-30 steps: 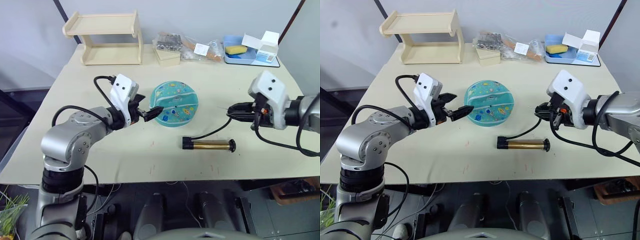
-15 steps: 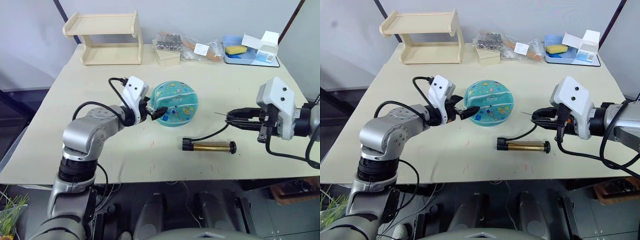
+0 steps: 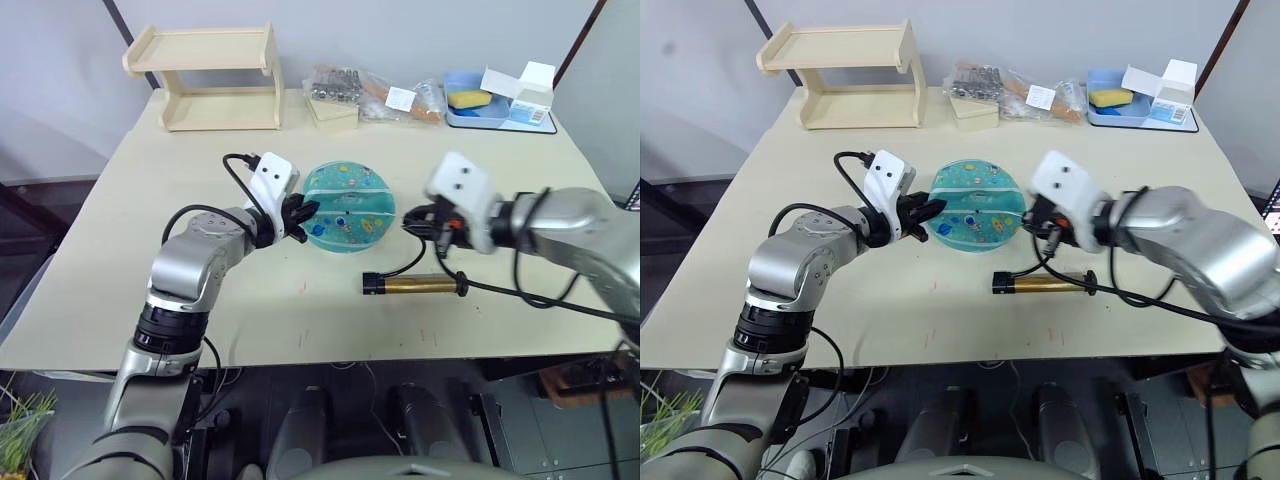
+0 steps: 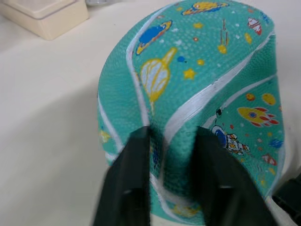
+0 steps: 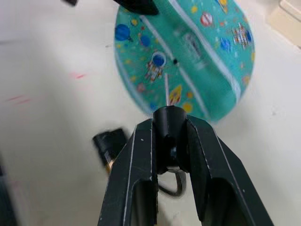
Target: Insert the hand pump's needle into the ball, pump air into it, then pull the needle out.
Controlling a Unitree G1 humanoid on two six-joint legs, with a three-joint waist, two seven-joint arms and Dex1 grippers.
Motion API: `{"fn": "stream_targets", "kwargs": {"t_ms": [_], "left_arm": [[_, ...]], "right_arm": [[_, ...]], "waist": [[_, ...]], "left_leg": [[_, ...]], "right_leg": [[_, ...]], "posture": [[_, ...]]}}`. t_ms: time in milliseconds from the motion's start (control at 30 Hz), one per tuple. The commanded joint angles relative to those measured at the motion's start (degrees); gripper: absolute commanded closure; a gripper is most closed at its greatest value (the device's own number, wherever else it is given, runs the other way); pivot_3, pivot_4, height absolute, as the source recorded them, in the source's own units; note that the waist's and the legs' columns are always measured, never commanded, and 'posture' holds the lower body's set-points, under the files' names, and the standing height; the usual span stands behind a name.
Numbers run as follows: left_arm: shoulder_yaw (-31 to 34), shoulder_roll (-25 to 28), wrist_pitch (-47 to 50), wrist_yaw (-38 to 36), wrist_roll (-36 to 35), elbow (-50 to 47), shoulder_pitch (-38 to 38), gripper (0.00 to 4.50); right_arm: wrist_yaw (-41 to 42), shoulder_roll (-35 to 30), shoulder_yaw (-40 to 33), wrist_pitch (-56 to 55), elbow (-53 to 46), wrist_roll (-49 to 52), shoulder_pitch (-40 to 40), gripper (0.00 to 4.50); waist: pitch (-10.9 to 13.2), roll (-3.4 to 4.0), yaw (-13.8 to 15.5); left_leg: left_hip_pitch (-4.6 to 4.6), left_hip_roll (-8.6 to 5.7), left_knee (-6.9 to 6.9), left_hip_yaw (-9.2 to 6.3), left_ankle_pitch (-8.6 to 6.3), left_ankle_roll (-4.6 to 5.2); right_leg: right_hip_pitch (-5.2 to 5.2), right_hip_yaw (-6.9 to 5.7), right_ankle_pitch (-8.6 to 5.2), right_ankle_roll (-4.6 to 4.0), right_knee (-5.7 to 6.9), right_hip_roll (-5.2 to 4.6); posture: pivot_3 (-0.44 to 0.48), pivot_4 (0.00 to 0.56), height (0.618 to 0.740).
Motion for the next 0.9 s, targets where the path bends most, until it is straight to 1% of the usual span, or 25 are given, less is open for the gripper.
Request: {"fn": "stream_targets", "kwargs": {"t_ms": [33, 67, 233, 633, 900], "left_arm": [[0.36, -0.5, -0.88, -0.81, 0.72, 0.78, -0.56, 4.4], [0.41, -0.6, -0.9, -0.99, 0.75, 0.91, -0.56, 4.5], [0.84, -0.47, -0.81, -1.5, 0.93, 0.77, 0.21, 4.5], [1.78, -0.72, -0.01, -0.87, 1.15, -1.6, 2.75, 4.5], [1.9, -1.22, 1.47, -0.09, 0.72, -3.42, 3.44, 4.5]], "right_arm": [[-1.55, 4.21, 5.31, -0.59, 2.85, -5.4, -3.12, 4.17], [-1.83, 5.34, 6.71, -0.98, 4.16, -7.06, -3.83, 4.17], [-1.42, 9.25, 11.71, 0.96, 9.84, -12.0, -7.71, 4.17], [1.83, 15.11, 14.17, 0.01, 19.63, -18.34, -12.21, 4.17], [4.58, 17.41, 15.69, -1.53, 23.09, -21.76, -13.94, 4.17]], "waist": [[0.0, 0.0, 0.03], [0.0, 0.0, 0.08], [0.0, 0.0, 0.07], [0.0, 0.0, -0.29], [0.0, 0.0, -0.3]], "left_leg": [[0.0, 0.0, 0.0, -0.02, 0.0, 0.0], [-0.03, -0.01, 0.0, -0.02, 0.0, 0.0], [-0.04, -0.08, 0.0, -0.02, 0.0, 0.0], [0.01, -0.05, -0.02, -0.04, 0.0, 0.0], [-0.02, -0.07, -0.06, -0.02, -0.01, 0.0]], "right_leg": [[0.0, -0.01, 0.02, -0.04, 0.01, 0.01], [0.0, -0.01, 0.05, -0.07, 0.01, 0.0], [0.01, -0.01, 0.08, -0.09, 0.0, -0.08], [0.0, -0.04, 0.08, -0.1, 0.04, -0.04], [0.0, -0.01, 0.09, -0.1, 0.01, -0.08]], "posture": [[0.0, 0.15, 0.74], [0.0, 0.15, 0.74], [0.0, 0.15, 0.74], [0.0, 0.15, 0.74], [0.0, 0.15, 0.74]]}}
